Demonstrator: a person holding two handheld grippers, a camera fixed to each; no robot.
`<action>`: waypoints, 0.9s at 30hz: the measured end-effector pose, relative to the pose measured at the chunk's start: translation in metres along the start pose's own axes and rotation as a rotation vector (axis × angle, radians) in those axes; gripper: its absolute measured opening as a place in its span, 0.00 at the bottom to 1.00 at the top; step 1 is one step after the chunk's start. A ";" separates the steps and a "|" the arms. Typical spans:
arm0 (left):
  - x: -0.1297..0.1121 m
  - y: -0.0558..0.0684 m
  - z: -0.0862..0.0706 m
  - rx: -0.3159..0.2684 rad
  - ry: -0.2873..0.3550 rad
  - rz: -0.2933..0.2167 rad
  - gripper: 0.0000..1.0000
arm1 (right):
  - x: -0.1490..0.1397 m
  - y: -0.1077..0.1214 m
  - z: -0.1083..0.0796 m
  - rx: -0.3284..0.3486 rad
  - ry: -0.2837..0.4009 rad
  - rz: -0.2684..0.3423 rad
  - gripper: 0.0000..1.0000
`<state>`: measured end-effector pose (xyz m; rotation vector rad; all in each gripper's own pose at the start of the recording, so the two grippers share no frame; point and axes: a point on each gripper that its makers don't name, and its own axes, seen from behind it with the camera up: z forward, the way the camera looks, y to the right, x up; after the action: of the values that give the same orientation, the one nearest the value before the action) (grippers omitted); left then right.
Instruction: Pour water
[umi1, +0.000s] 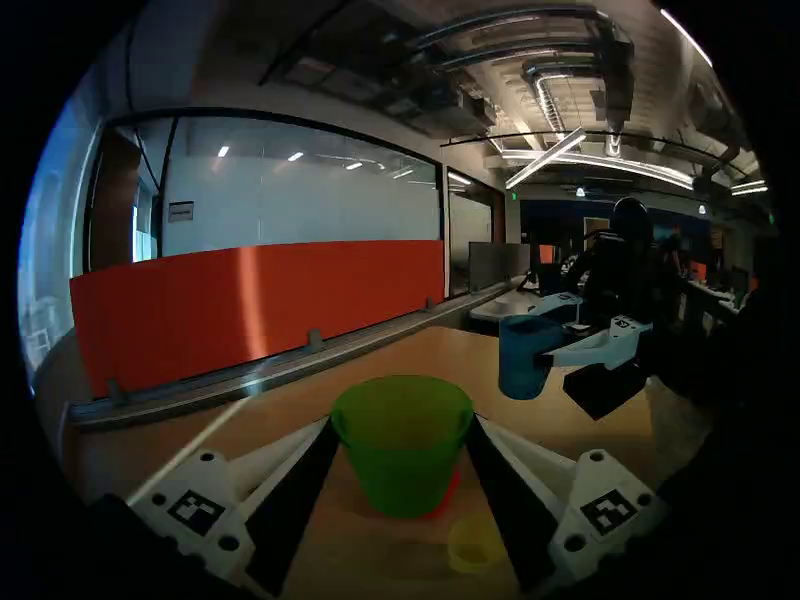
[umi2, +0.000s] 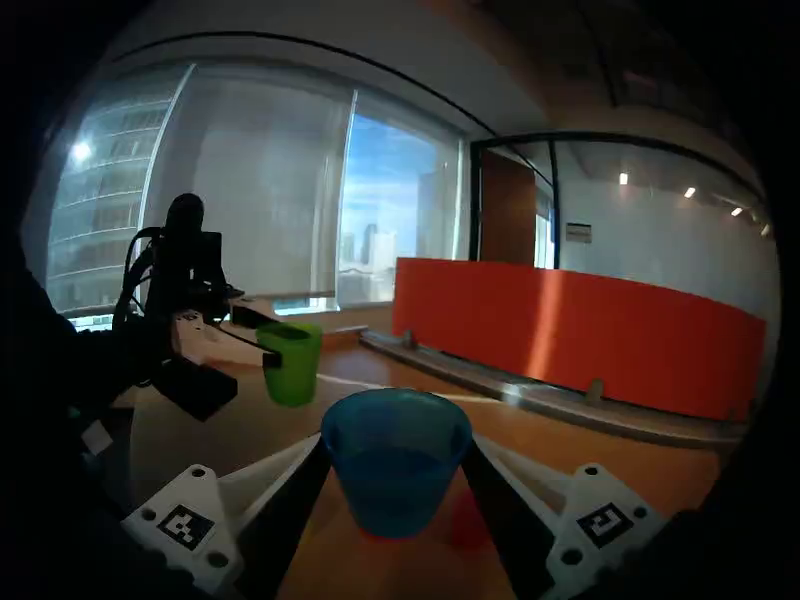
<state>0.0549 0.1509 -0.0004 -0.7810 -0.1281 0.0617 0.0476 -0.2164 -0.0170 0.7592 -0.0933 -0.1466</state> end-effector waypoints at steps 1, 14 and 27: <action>0.000 0.000 -0.001 0.000 0.002 -0.002 0.88 | 0.001 0.000 0.001 0.001 0.004 0.000 0.90; -0.003 0.002 -0.009 0.014 0.018 0.023 0.87 | 0.018 -0.006 0.005 0.017 0.019 -0.056 0.90; -0.008 0.013 -0.013 0.008 0.044 0.026 0.86 | 0.043 -0.013 0.018 0.057 0.027 -0.204 0.90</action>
<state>0.0488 0.1499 -0.0193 -0.7752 -0.0757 0.0690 0.0859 -0.2456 -0.0116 0.8272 0.0059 -0.3287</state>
